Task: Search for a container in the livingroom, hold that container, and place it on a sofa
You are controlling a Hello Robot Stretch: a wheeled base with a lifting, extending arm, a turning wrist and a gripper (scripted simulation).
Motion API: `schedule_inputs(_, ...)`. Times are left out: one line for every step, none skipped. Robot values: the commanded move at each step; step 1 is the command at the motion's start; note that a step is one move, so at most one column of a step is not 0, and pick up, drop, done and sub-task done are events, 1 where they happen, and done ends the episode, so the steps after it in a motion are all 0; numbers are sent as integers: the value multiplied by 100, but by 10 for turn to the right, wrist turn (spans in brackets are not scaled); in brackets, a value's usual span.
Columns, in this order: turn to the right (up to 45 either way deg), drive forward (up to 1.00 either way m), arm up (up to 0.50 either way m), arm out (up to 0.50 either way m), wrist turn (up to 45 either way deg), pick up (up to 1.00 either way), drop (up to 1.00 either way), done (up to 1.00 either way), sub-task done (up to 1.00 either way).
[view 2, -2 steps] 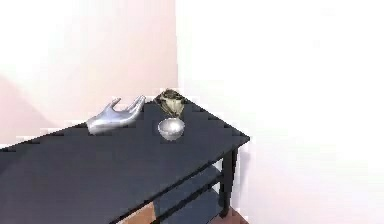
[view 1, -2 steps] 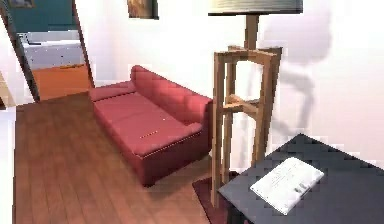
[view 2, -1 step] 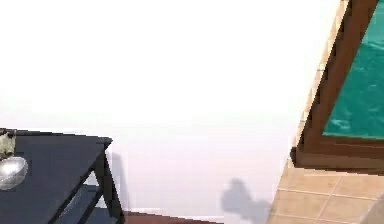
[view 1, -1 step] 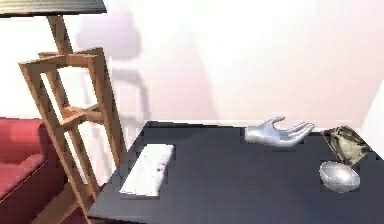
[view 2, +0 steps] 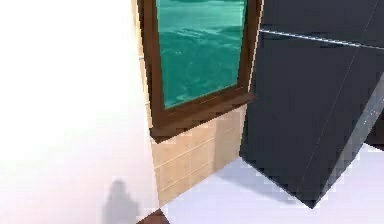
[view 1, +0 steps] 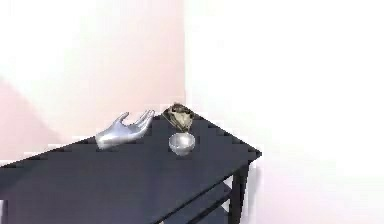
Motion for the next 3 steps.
schedule_inputs(420,0,0,0,0,0,0,0,0)
schedule_inputs(0,60,0,0,0,0,0,0,0)
schedule_inputs(-450,0,0,0,0,0,0,0,0)
